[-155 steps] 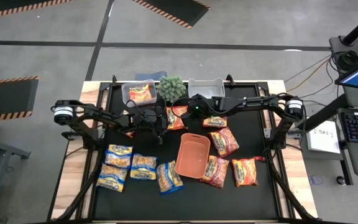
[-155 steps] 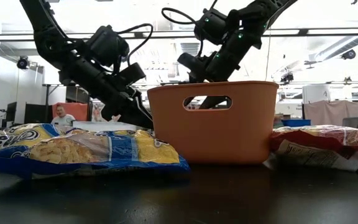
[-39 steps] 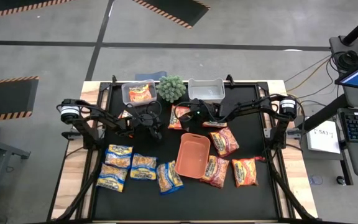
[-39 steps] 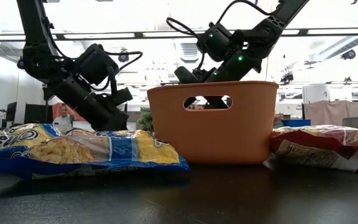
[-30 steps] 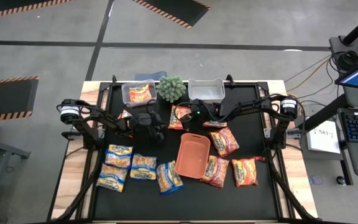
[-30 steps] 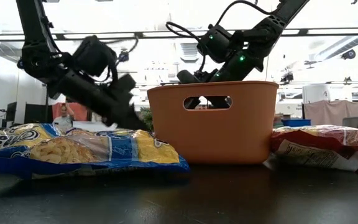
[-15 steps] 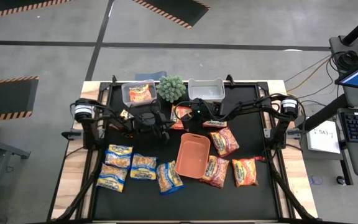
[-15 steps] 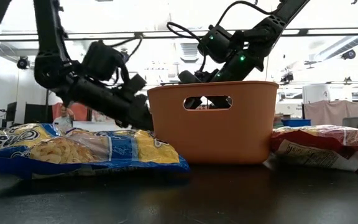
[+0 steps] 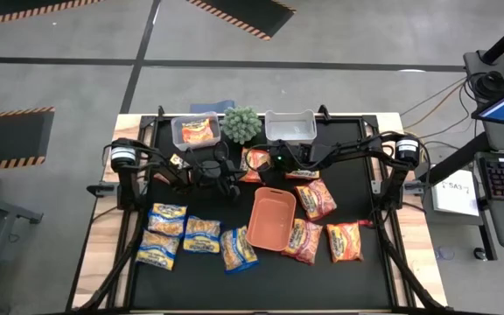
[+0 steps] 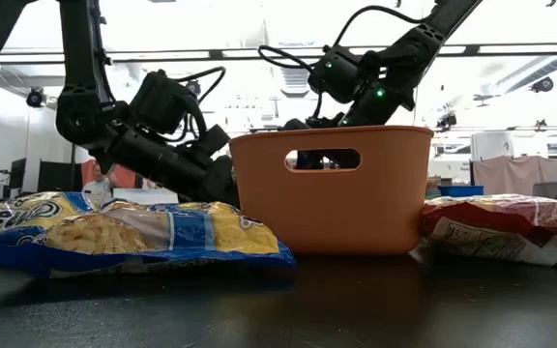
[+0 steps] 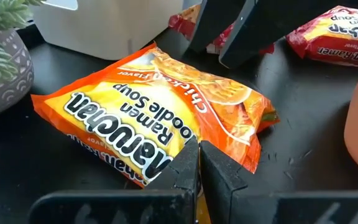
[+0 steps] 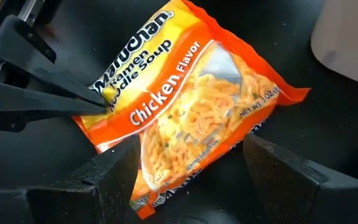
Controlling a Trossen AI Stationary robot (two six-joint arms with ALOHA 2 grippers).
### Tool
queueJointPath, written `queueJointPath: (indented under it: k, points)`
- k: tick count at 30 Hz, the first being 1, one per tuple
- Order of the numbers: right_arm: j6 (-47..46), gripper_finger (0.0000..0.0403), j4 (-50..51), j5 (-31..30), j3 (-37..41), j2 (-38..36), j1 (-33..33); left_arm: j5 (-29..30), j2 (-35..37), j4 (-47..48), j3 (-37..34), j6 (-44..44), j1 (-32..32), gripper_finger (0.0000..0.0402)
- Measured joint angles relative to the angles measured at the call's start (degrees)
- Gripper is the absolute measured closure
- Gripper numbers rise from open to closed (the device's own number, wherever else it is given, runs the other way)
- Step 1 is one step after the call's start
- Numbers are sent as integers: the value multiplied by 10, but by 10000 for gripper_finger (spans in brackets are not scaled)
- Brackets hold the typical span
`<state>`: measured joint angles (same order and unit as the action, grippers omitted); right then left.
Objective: Sort Maruchan noodles
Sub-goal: Put the orange noodle pack into the transparent bin
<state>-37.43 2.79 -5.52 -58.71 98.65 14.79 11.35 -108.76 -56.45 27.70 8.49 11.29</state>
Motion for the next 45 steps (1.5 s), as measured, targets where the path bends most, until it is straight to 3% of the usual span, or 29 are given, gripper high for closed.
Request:
queueJointPath:
  k: [19, 23, 30, 34, 45]
  points:
    - [1, 129, 0, 0, 0, 0, 1, 0, 0, 1, -1, 0, 0, 402]
    - [0, 129, 31, 29, 0, -11, 10, 12, 0, 8, -2, 0, 0, 402]
    - [-2, 129, 61, 28, 0, -31, 15, 32, 0, 10, -5, 2, 0, 402]
    - [-10, 129, 48, 26, 0, -22, 15, 63, -1, 12, -8, 14, 1, 402]
    - [-27, 129, -22, 25, 1, 17, 21, 65, 0, 24, -10, 39, 1, 402]
